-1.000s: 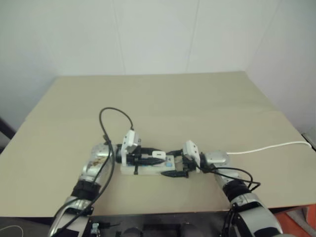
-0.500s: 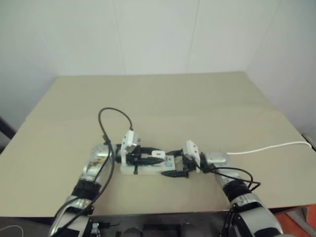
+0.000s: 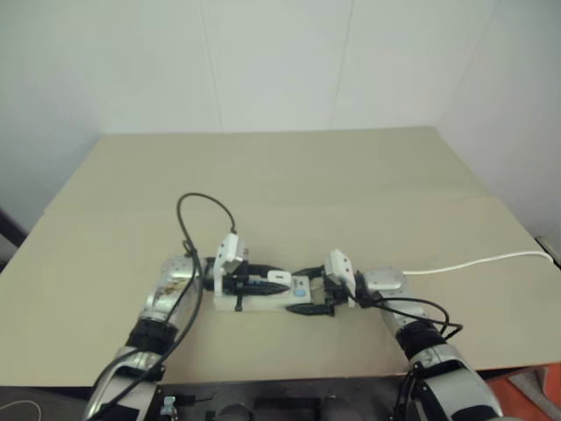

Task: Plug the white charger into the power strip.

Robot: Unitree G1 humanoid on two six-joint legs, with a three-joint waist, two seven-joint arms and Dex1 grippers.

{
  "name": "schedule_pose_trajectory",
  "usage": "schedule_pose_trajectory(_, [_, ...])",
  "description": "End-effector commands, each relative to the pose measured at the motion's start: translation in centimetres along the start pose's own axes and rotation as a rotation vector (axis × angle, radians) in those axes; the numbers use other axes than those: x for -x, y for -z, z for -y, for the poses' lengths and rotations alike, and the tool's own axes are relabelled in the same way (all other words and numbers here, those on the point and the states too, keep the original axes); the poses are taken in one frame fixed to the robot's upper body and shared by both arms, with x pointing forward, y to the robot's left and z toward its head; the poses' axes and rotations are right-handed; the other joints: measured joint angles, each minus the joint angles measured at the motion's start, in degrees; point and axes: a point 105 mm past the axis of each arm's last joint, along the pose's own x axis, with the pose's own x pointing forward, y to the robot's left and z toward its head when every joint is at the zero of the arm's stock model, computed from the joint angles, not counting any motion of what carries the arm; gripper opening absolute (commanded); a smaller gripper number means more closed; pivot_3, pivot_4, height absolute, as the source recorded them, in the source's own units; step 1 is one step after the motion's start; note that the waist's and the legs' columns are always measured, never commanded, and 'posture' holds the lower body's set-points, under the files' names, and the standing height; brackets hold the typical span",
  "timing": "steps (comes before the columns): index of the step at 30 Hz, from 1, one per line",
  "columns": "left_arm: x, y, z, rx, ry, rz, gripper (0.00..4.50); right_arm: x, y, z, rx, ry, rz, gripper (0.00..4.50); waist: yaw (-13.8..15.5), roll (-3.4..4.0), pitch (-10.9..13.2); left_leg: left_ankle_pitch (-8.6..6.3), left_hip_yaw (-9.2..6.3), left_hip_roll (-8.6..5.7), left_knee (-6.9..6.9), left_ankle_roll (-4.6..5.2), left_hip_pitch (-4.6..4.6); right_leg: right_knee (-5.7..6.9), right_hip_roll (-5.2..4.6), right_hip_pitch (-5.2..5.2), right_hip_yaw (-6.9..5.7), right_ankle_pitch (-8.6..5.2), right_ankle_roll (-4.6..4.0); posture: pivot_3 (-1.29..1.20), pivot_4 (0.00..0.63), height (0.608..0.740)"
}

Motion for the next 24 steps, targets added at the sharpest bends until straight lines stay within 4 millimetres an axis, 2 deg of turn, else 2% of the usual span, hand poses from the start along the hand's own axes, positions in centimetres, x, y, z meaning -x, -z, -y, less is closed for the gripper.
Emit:
schedule_pose_trajectory(1, [0.6, 0.5, -0.1, -0.003, -0.016, -0.026, 1.02, 0.4, 1.3, -0.6, -0.052, -0.003, -0.037, 3.45, 0.0, 0.0, 0.0, 0.0, 0.0, 0.0, 0.0, 0.0, 0.0, 0.0, 0.0, 0.0, 0.0, 0.0, -0.01, 0.0, 0.15, 0.74])
schedule_pose_trajectory(7, [1.4, 3.0, 0.2, 0.042, -0.049, -0.08, 1.02, 0.5, 1.3, -0.6, -0.053, -0.004, -0.039, 3.45, 0.0, 0.0, 0.0, 0.0, 0.02, 0.02, 0.0, 0.0, 0.04, -0.01, 0.02, 0.04, 0.0, 0.02, -0.03, 0.0, 0.15, 0.74])
schedule_pose_trajectory(15, [1.8, 4.7, 0.3, 0.062, -0.078, -0.114, 1.02, 0.5, 1.3, -0.6, -0.053, -0.004, -0.042, 3.45, 0.1, -0.01, -0.1, 0.0, 0.04, 0.06, -0.01, 0.0, 0.16, -0.03, 0.04, 0.16, 0.0, 0.07, -0.12, 0.0, 0.15, 0.74])
schedule_pose_trajectory(24, [1.9, 4.5, 0.4, 0.068, -0.054, -0.121, 1.02, 0.6, 1.3, -0.7, -0.054, -0.008, -0.043, 3.45, 0.1, 0.0, -0.1, -0.01, 0.06, 0.08, -0.06, 0.02, 0.43, -0.11, 0.07, 0.48, -0.02, 0.07, -0.11, 0.0, 0.15, 0.74])
